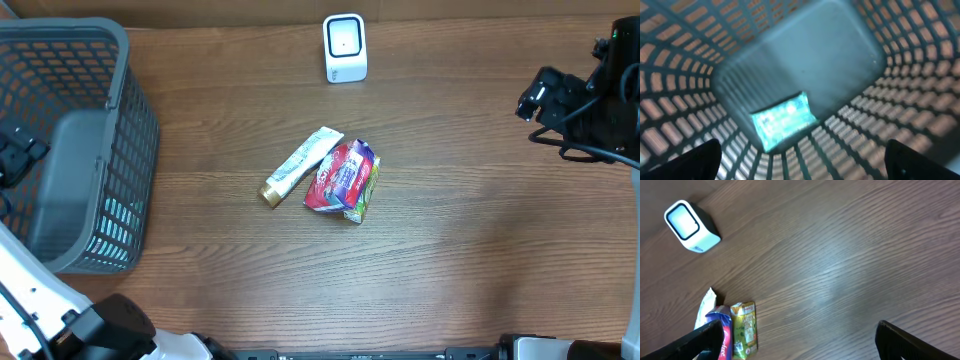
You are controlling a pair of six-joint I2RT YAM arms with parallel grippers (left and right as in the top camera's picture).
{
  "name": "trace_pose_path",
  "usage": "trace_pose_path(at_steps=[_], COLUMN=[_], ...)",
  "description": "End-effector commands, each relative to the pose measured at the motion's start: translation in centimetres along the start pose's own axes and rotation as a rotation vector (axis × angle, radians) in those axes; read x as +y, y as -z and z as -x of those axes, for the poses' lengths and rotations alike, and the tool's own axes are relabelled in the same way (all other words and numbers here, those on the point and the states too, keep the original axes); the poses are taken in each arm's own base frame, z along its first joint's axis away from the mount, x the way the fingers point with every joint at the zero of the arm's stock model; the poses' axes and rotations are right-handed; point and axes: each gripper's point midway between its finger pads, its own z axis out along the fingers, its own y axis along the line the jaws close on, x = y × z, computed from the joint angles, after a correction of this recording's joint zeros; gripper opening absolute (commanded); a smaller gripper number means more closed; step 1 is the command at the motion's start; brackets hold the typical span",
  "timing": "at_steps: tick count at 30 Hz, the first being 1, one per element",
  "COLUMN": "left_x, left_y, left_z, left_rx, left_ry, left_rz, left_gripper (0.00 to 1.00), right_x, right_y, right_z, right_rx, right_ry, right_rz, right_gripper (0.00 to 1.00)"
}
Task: Scan the item barcode
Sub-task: 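Grasp the mint-green packet in the basket with the left gripper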
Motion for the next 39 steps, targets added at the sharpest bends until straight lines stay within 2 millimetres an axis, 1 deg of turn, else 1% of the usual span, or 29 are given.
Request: trace_pose_path(at_steps=[1,2,4,5,7,8,9,12,13,16,20,25,30,33,35,38,39], left_x=[1.2,1.6,2.1,2.6,3.1,3.4,3.5,3.6,3.5,2.7,2.1,1.9,3.1,3.1,3.2,3.4,3.4], left_y=[-2.9,-4.5,-6.3,-7.7,-10.0,-11.7,-12.7,-15.0,-15.6,-17.6,-19.1,-20.5,-21.2,-21.7,-22.3,-23.0,-23.5], left_z=[-0.9,-1.7,-2.7,-3.5,-4.8,-5.7,-6.3,-7.7,-8.0,-9.4,-10.5,-11.6,-12.1,-12.1,-12.1,-12.4,-12.7], left_rx=[0.05,0.078,0.108,0.13,0.157,0.168,0.171,0.18,0.181,0.176,0.17,0.154,0.152,0.148,0.153,0.164,0.177], left_ry=[0.054,0.057,0.058,0.064,0.066,0.068,0.067,0.063,0.056,-0.012,-0.094,-0.189,-0.199,-0.199,-0.2,-0.202,-0.207], left_rz=[-0.023,-0.007,0.008,0.028,0.036,0.037,0.034,0.019,0.013,-0.021,-0.039,-0.042,0.017,0.016,0.018,0.023,0.023], left_gripper=[0.96,0.95,0.95,0.94,0.93,0.93,0.93,0.95,0.97,0.99,0.99,1.0,1.0,0.99,0.93,0.75,0.65], right_x=[0.1,0.1,0.1,0.1,0.1,0.1,0.1,0.1,0.1,0.1,0.1,0.1,0.1,0.1,0.0,0.1,0.3], right_y=[0.0,0.0,0.0,0.0,0.0,0.0,0.0,0.0,0.0,0.0,-0.2,-0.6,-1.1,-1.5,-1.8,-2.0,-2.0], right_z=[0.1,0.1,0.2,0.2,0.2,0.2,0.2,0.2,0.3,0.3,0.3,0.3,0.3,0.3,0.2,0.1,0.1], right_rx=[-0.005,-0.005,-0.005,-0.005,-0.005,-0.005,-0.006,-0.009,-0.01,-0.009,-0.005,0.005,0.017,0.027,0.036,0.047,0.051], right_ry=[0.003,0.003,0.003,0.003,0.003,0.003,0.003,0.003,0.003,0.003,0.003,0.002,0.001,0.001,0.0,0.0,0.0], right_rz=[0.006,0.005,0.006,0.006,0.006,0.006,0.006,0.007,0.008,0.008,0.006,0.001,-0.004,-0.009,-0.013,-0.009,0.001], right_gripper=[0.97,0.97,0.97,0.97,0.97,0.97,0.97,0.97,0.97,0.98,0.97,0.97,0.97,0.97,0.97,0.97,0.97])
